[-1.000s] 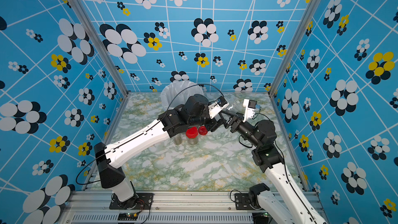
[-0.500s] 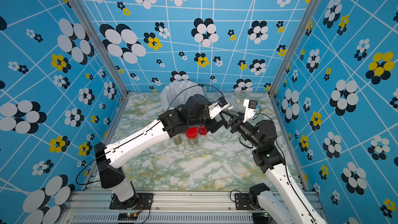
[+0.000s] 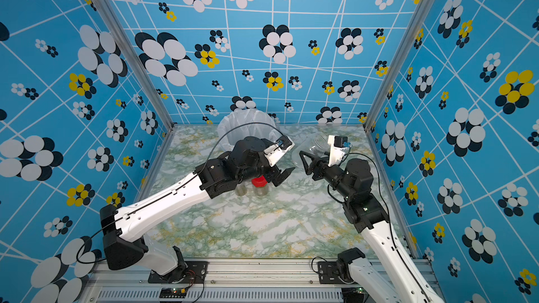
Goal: Empty moldy mung beans from jars
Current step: Place the jar at the center of the board.
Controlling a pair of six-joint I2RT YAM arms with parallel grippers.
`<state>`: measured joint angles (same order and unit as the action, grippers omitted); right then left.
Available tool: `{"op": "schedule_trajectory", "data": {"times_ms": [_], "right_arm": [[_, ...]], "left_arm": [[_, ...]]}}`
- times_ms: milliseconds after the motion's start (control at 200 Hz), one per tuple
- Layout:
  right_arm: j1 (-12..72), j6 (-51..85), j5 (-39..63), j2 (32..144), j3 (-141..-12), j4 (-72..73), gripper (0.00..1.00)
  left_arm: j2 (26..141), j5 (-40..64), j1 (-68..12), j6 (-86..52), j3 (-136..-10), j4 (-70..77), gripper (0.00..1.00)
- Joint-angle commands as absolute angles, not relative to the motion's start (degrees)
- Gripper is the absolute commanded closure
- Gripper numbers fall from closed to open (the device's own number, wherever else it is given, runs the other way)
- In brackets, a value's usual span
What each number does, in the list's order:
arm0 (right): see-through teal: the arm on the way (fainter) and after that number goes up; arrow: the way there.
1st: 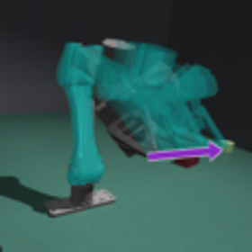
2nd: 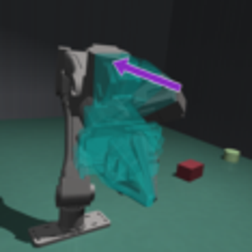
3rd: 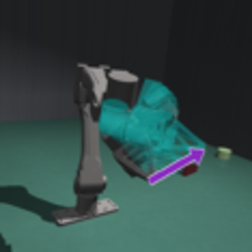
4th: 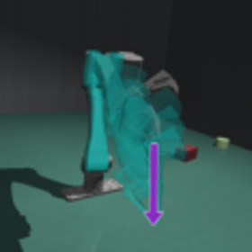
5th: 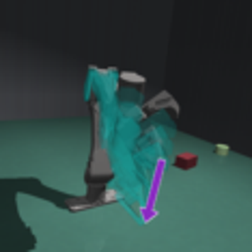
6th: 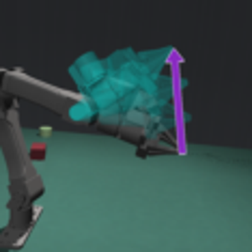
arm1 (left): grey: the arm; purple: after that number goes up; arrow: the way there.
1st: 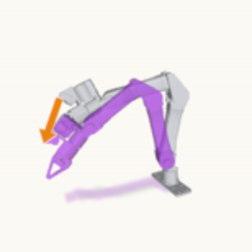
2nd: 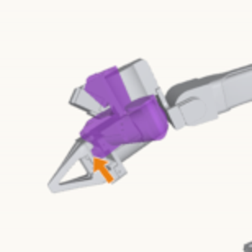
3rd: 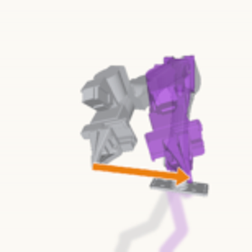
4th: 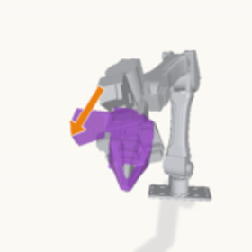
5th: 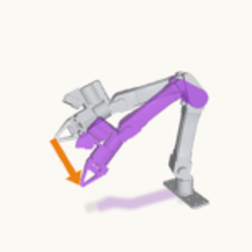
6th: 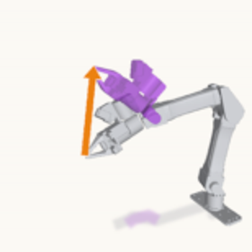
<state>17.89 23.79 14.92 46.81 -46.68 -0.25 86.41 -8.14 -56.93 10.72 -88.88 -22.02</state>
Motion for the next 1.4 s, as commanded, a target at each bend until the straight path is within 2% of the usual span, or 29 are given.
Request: {"op": "schedule_trajectory", "data": {"times_ms": [0,175,320,640,824,1009,1124,1399], "right_arm": [[18.2,20.7,10.2,47.6,-48.3,-3.3,0.36],[18.2,19.3,5.0,50.9,-44.8,-2.7,0.35],[18.2,19.1,3.5,55.2,-38.7,3.2,0.35],[21.5,11.2,-5.3,65.0,-34.5,6.1,0.37],[21.8,12.2,-6.4,69.9,-31.4,11.8,0.38],[21.7,12.2,-8.8,79.0,-33.7,9.6,0.37],[21.8,13.0,-7.8,80.7,-34.1,10.4,0.37],[22.6,13.3,-9.1,82.0,-34.6,10.2,0.27]], "left_arm": [[81.8,-14.2,-57.8,11.6,-84.5,-19.1,0.00],[73.3,-17.6,-58.2,9.8,-73.8,-11.1,0.00],[68.7,-20.1,-58.3,9.0,-66.5,-6.2,0.00],[61.4,-21.0,-58.8,6.8,-59.2,-4.7,0.00],[60.4,-22.0,-58.9,6.6,-56.9,-5.2,0.00],[57.4,-22.7,-58.9,5.1,-54.4,-6.3,0.01],[54.4,-23.3,-58.8,3.9,-52.0,-6.4,0.01],[51.5,-25.5,-58.9,1.4,-48.4,-7.9,0.00]]}}
